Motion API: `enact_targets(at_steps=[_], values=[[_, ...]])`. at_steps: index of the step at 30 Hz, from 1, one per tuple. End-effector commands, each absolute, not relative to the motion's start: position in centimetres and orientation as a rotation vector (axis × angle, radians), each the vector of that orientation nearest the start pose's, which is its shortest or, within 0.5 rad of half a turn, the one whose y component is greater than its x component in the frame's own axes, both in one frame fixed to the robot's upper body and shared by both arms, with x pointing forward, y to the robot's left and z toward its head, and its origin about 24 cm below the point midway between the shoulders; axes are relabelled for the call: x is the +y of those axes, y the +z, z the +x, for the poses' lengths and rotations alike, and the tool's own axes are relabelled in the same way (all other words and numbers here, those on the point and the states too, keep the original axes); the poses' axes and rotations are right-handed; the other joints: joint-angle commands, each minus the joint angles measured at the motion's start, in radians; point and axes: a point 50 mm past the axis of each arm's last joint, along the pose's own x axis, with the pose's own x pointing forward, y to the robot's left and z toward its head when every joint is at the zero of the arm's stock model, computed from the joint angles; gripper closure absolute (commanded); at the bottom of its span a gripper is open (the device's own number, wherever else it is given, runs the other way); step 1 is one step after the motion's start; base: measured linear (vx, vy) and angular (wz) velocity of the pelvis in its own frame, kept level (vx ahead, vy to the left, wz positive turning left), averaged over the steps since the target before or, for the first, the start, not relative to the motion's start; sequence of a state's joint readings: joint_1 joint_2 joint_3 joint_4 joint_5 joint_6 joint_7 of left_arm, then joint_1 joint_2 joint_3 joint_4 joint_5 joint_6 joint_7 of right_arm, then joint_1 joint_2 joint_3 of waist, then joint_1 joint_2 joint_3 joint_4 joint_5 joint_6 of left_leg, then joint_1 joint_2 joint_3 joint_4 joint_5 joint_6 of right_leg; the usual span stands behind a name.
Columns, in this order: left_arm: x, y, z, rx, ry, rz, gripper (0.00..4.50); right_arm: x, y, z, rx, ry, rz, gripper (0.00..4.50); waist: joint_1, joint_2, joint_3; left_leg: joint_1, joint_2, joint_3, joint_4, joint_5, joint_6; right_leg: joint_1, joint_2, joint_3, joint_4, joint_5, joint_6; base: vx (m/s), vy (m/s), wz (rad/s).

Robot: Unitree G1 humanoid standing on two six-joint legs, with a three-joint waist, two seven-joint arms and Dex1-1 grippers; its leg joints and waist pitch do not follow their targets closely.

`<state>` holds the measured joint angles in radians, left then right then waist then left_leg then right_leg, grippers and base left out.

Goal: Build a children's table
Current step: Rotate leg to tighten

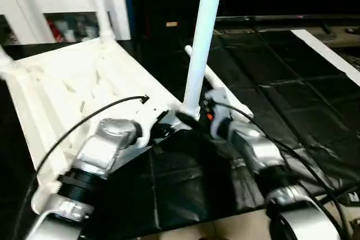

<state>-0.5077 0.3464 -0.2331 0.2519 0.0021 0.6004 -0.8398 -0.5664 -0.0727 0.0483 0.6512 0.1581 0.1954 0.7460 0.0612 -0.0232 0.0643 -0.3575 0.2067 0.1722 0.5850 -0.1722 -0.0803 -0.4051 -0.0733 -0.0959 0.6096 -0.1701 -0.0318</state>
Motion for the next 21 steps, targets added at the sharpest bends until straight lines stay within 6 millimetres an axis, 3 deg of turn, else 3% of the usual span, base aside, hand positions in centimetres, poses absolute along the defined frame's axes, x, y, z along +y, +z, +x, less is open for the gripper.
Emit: enact_targets(at_steps=[1,2,3,10,15,16,18,21], values=[[13.1,8.4,32.3,0.455,-0.95,0.342,4.5,-8.5,4.0,32.1,0.304,0.988,0.121,0.07,0.007,0.019,-0.068,0.007,0.023,-0.007,-0.068,-0.255,0.023,0.054,-0.068,0.056,-0.089,-0.31,-0.158,0.0,0.0,0.0],[13.6,8.2,32.0,0.47,-0.997,0.38,4.5,-9.8,4.1,31.5,0.307,1.031,0.091,0.07,0.009,0.015,-0.069,0.008,0.022,-0.008,-0.068,-0.257,0.022,0.056,-0.066,0.055,-0.088,-0.311,-0.155,0.0,0.0,0.0],[13.6,8.2,32.0,0.471,-0.999,0.382,4.5,-9.8,4.1,31.5,0.307,1.031,0.09,0.07,0.011,0.021,-0.07,0.008,0.023,-0.008,-0.068,-0.258,0.02,0.056,-0.066,0.056,-0.086,-0.294,-0.156,0.0,0.0,0.0],[14.0,7.6,30.8,0.483,-1.146,0.413,4.5,-12.7,4.9,30.8,0.308,1.143,0.034,0.07,0.026,0.019,-0.071,0.01,0.025,-0.007,-0.066,-0.25,0.02,0.055,-0.069,0.057,-0.084,-0.285,-0.175,0.0,0.0,0.0],[13.9,7.5,30.0,0.479,-1.252,0.421,4.5,-13.6,5.8,30.8,0.31,1.196,0.014,0.07,0.041,0.019,-0.072,0.009,0.026,-0.006,-0.066,-0.237,0.018,0.056,-0.07,0.056,-0.08,-0.272,-0.179,0.0,0.0,0.0],[13.9,7.4,29.4,0.49,-1.319,0.431,4.5,-13.7,6.1,30.8,0.319,1.251,0.002,0.07,0.042,0.011,-0.072,0.008,0.026,-0.005,-0.065,-0.235,0.02,0.057,-0.069,0.056,-0.08,-0.273,-0.178,0.0,0.0,0.0],[13.9,7.3,29.2,0.495,-1.34,0.44,4.5,-13.7,6.2,30.7,0.325,1.273,-0.006,0.07,0.05,0.017,-0.071,0.012,0.029,-0.004,-0.065,-0.241,0.022,0.053,-0.071,0.056,-0.082,-0.288,-0.177,0.0,0.0,0.0],[14.3,7.1,28.8,0.517,-1.394,0.481,4.5,-13.6,6.4,30.6,0.347,1.345,-0.061,0.07,0.054,0.016,-0.069,0.015,0.029,-0.004,-0.067,-0.261,0.018,0.05,-0.07,0.055,-0.083,-0.319,-0.174,0.0,0.0,0.0]])
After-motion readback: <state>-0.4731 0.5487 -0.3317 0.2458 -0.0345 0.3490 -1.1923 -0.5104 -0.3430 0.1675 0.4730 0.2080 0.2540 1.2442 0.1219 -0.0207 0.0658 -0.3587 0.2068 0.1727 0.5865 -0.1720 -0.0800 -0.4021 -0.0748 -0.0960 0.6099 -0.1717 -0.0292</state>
